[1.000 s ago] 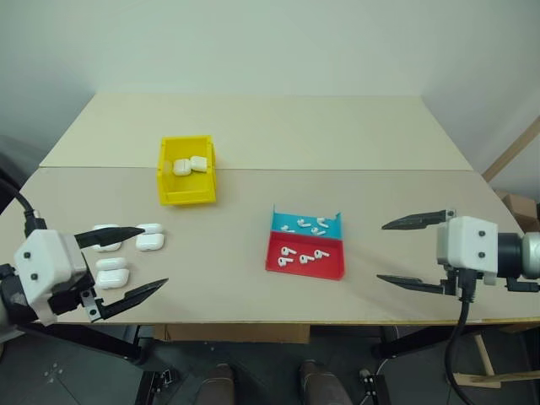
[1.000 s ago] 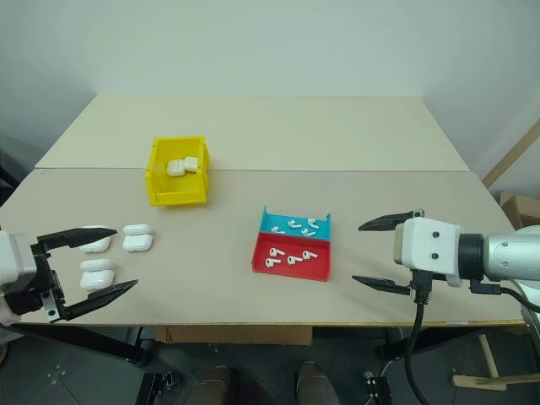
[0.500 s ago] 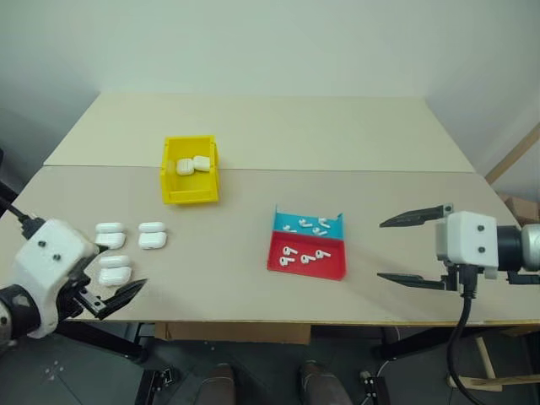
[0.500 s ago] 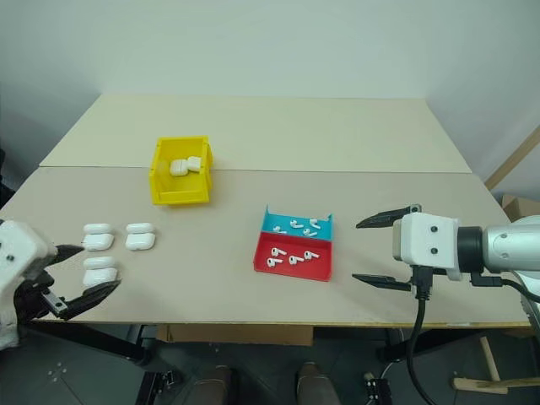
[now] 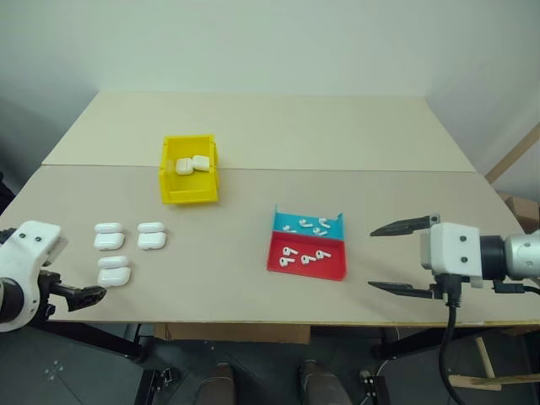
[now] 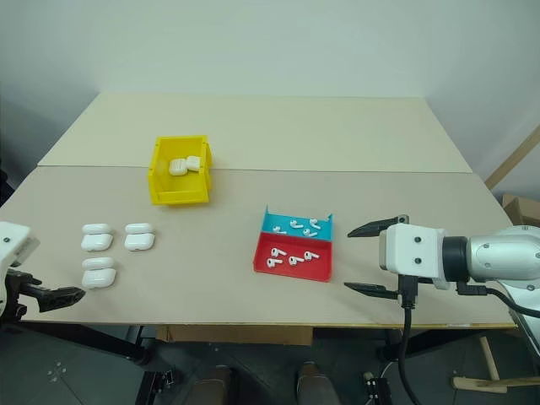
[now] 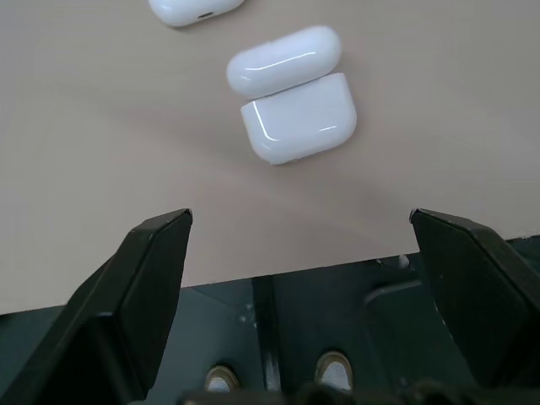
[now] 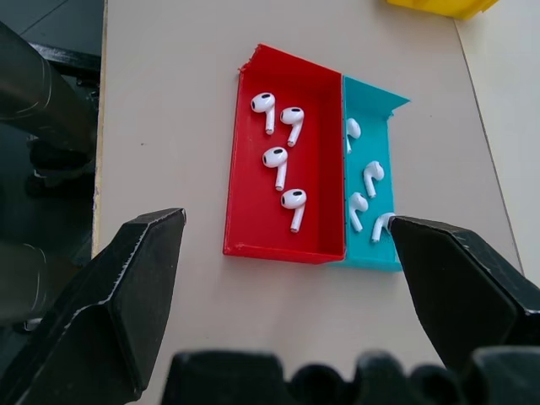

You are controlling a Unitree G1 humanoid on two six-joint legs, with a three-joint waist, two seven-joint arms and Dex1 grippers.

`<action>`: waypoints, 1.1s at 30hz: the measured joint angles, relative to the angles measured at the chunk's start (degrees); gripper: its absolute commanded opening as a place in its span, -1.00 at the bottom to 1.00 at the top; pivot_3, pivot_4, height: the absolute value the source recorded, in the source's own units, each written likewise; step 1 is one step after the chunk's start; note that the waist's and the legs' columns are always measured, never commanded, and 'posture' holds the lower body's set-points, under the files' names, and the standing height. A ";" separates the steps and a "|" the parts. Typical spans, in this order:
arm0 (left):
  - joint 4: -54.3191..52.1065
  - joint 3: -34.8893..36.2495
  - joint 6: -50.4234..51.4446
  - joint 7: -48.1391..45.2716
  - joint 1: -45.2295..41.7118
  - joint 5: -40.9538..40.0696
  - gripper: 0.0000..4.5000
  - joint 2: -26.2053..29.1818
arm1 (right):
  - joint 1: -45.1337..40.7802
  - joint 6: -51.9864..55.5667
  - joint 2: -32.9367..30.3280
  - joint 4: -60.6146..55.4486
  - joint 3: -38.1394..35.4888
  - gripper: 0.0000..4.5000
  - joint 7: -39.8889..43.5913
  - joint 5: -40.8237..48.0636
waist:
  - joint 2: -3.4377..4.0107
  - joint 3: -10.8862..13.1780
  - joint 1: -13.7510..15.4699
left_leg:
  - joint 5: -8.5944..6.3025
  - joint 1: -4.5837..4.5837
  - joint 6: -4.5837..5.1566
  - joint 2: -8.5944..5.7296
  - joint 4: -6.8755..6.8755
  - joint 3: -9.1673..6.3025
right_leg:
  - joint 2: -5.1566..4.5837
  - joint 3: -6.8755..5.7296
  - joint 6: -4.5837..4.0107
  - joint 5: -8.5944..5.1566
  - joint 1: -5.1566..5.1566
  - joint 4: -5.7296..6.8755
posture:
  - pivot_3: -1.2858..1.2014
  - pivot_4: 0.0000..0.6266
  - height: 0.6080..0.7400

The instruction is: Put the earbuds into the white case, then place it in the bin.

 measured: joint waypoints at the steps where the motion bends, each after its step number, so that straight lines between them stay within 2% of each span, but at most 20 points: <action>1: 1.37 -1.12 0.00 2.06 -1.33 -1.98 1.00 0.21 | 0.64 0.06 0.03 -0.14 -0.04 0.98 -0.09 -0.05 | 0.00 0.00 -0.01 | 0.00 -0.02 0.00 0.00 0.00 0.01 | 0.00 0.00 0.00 0.00 -0.02 0.00 | 0.03 -0.52 1.00; 7: 12.26 -12.45 -1.23 17.54 -11.63 -13.98 1.00 0.53 | 4.01 0.56 0.04 -2.04 -1.20 0.98 -1.01 -1.08 | -0.01 0.00 -0.07 | 0.00 -0.03 -0.01 -0.03 0.00 0.01 | 0.00 0.01 0.00 0.01 -0.03 0.02 | 0.03 -0.52 1.00; 15: 17.95 -28.70 -11.05 33.52 -16.18 -29.04 1.00 4.90 | 5.74 2.22 0.04 -3.56 -3.10 0.98 -1.39 -1.09 | -0.01 0.00 -0.09 | 0.00 -0.04 -0.02 -0.03 0.00 0.02 | -0.02 0.02 -0.02 0.02 -0.03 0.02 | 0.03 -0.52 1.00; 19: 19.48 -35.15 -16.46 39.64 -18.77 -34.79 1.00 5.22 | 6.92 2.43 0.04 -4.13 -4.42 0.98 -1.57 -1.10 | -0.01 0.00 0.11 | 0.01 -0.04 -0.03 -0.06 0.00 0.03 | -0.03 0.02 -0.02 0.02 -0.02 0.02 | 0.03 -0.52 1.00; 24: 22.52 -41.34 -19.11 44.01 -23.31 -36.88 1.00 5.16 | 7.17 2.50 0.04 -4.49 -4.65 0.98 -2.01 -1.10 | -0.02 -0.01 0.17 | 0.02 -0.03 -0.05 -0.07 0.00 0.04 | -0.01 0.01 -0.02 0.02 0.00 0.01 | 0.03 -0.52 1.00; 33: 26.00 -45.80 -19.86 46.10 -26.57 -36.94 1.00 3.41 | 8.85 2.61 0.19 -5.17 -5.04 0.98 -2.68 -1.12 | -0.02 -0.01 0.63 | 0.03 -0.04 -0.07 -0.08 0.00 0.05 | -0.01 0.00 -0.01 0.02 0.00 -0.01 | 0.03 -0.52 1.00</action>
